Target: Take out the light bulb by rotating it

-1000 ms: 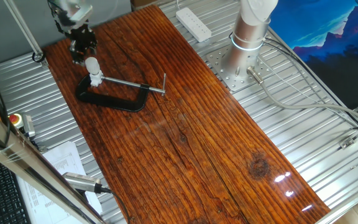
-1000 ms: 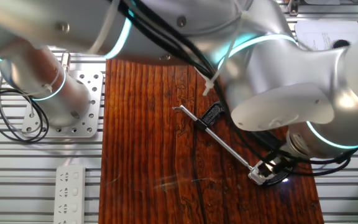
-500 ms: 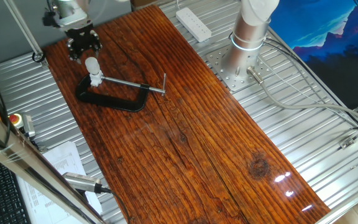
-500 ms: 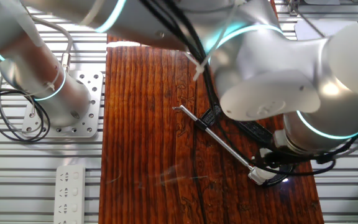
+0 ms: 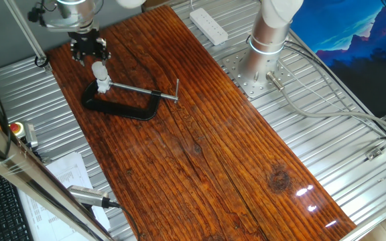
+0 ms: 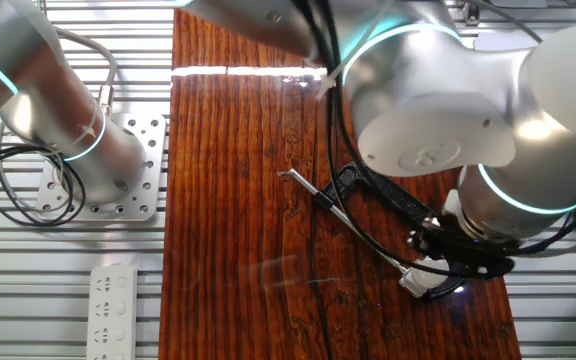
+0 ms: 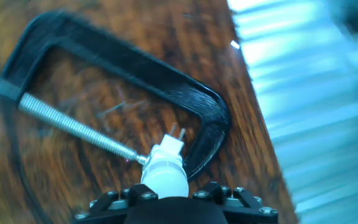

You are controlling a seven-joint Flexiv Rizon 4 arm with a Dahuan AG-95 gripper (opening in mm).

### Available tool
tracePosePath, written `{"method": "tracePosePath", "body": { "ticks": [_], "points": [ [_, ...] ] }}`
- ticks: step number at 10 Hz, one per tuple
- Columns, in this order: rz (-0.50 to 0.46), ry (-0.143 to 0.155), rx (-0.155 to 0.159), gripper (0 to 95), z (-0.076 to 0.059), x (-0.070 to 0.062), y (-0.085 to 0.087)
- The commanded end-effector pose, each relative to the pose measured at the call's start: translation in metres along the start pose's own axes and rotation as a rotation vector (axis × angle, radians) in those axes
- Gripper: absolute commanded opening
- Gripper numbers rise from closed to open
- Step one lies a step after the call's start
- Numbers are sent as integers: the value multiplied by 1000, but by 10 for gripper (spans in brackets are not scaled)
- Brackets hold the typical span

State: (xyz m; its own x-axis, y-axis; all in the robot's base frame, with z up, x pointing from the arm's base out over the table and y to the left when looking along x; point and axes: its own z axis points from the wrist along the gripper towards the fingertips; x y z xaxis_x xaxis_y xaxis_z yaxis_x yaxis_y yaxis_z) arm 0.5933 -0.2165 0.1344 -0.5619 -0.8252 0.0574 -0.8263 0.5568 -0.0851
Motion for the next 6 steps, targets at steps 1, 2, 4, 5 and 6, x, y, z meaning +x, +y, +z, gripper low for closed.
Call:
{"method": "tracePosePath", "body": {
  "ticks": [1, 2, 4, 5, 6],
  "points": [
    [362, 16, -19, 570, 10, 1, 1],
    [364, 13, -23, 570, 12, 1, 1],
    [382, 8, -53, 570, 13, 2, 3],
    [391, -4, -62, 570, 17, 4, 6],
    [390, -9, -62, 570, 19, 6, 9]
  ]
}}
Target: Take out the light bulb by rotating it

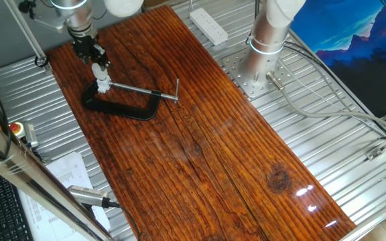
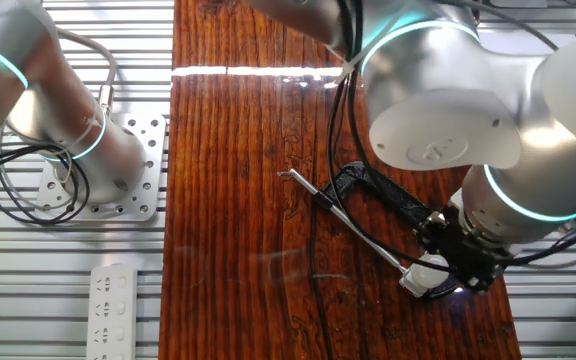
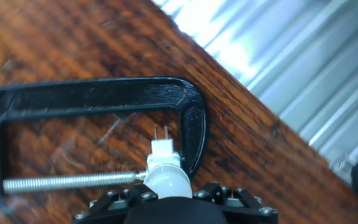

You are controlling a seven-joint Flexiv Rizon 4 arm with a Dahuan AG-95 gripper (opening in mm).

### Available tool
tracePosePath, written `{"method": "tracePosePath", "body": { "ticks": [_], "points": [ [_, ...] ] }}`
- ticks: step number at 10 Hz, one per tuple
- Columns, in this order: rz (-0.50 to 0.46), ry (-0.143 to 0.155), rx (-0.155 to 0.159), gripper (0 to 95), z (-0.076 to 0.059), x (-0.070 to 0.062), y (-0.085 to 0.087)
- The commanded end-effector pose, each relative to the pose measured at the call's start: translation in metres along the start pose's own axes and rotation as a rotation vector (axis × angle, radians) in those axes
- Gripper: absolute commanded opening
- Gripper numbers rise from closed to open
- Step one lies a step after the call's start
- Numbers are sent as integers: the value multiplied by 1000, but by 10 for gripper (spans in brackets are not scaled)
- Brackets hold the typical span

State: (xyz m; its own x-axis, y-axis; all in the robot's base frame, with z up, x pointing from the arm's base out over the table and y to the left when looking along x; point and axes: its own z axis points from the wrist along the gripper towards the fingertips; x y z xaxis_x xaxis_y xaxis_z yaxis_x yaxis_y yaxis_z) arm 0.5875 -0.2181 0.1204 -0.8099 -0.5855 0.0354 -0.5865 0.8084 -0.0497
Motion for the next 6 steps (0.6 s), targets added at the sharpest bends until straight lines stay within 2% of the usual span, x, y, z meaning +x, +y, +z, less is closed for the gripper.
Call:
{"method": "tracePosePath", "body": {
  "ticks": [1, 2, 6],
  "points": [
    [47, -23, -18, 570, 8, 7, 4],
    [43, -23, -15, 380, 8, 7, 4],
    [28, -27, -17, 380, 8, 7, 4]
  ]
}}
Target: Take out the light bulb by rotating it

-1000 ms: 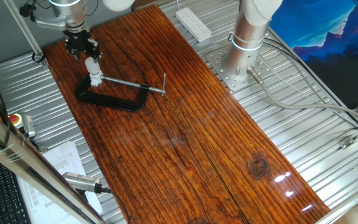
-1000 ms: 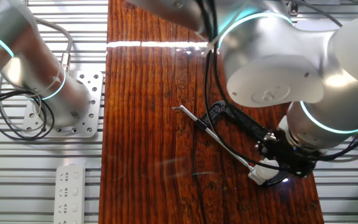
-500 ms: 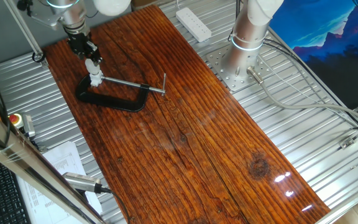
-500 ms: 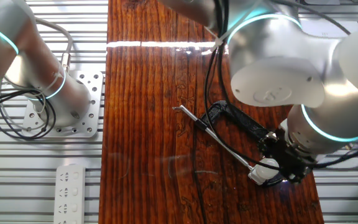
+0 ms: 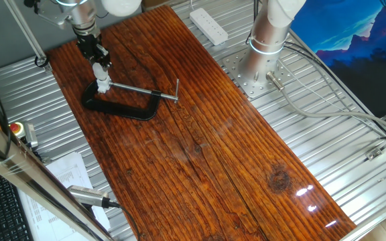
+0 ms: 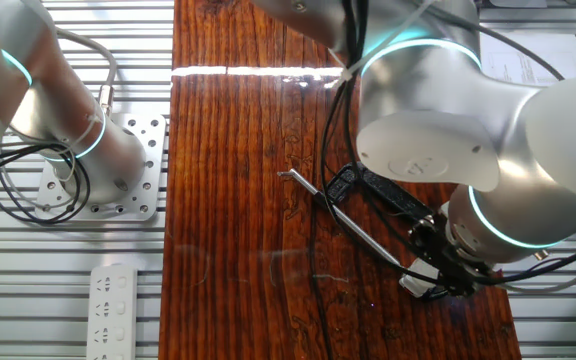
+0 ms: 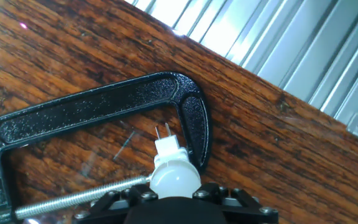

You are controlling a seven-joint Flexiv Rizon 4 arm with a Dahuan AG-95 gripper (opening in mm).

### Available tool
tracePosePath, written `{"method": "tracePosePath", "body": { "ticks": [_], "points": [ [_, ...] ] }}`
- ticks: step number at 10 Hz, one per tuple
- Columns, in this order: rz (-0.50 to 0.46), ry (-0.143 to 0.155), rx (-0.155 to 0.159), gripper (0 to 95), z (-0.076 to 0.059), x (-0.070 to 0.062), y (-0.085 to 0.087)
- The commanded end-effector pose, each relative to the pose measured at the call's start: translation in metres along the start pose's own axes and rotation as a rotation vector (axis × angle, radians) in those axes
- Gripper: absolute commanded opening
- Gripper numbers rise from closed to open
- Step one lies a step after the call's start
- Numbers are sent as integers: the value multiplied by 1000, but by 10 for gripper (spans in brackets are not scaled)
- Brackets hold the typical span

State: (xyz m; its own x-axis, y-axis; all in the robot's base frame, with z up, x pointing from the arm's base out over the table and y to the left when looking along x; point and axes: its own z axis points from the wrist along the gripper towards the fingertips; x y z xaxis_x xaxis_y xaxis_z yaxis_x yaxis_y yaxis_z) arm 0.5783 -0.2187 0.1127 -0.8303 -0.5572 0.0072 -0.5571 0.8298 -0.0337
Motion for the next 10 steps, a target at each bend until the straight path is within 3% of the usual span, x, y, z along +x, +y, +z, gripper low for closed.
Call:
{"method": "tracePosePath", "body": {
  "ticks": [1, 4, 5, 6, 7, 10],
  "points": [
    [-10, -1, -3, 380, 1, -1, -1],
    [-50, 5, 0, 380, 0, -1, -1],
    [-73, 8, -1, 190, 0, -1, -1],
    [-104, 9, 0, 190, 0, -1, -1],
    [-130, 8, 1, 0, 0, -1, -1],
    [-196, 10, 4, 0, 0, 0, 0]
  ]
}}
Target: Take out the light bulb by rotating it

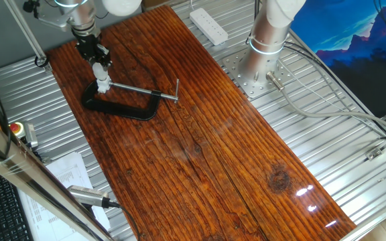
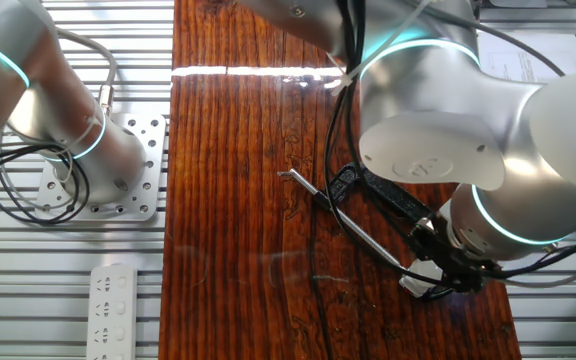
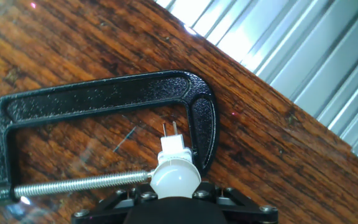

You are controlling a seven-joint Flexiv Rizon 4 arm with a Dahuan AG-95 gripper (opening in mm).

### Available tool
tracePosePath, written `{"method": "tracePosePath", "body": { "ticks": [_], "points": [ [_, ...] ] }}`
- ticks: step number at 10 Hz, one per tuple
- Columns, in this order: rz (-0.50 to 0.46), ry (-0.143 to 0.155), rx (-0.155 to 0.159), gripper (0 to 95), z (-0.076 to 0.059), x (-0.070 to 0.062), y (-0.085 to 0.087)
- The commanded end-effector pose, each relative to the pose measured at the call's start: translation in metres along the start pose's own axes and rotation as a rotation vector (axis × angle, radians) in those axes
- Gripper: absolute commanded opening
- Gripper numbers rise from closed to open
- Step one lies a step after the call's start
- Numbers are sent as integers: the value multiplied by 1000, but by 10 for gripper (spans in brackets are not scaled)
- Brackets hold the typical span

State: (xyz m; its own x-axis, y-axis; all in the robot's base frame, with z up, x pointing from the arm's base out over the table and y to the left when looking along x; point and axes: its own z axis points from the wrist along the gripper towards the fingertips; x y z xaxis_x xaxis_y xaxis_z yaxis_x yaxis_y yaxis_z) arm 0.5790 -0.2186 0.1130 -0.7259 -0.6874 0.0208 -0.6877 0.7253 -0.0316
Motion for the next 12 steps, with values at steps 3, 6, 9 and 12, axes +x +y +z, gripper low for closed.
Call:
{"method": "tracePosePath", "body": {
  "ticks": [3, 6, 9, 12],
  "points": [
    [-134, 1, 11, 0, 0, 1, 0],
    [-210, 3, 14, 0, 0, 1, 0],
    [-351, 13, 22, 0, 0, 1, 0],
    [-458, 11, 30, 0, 0, 1, 0]
  ]
}}
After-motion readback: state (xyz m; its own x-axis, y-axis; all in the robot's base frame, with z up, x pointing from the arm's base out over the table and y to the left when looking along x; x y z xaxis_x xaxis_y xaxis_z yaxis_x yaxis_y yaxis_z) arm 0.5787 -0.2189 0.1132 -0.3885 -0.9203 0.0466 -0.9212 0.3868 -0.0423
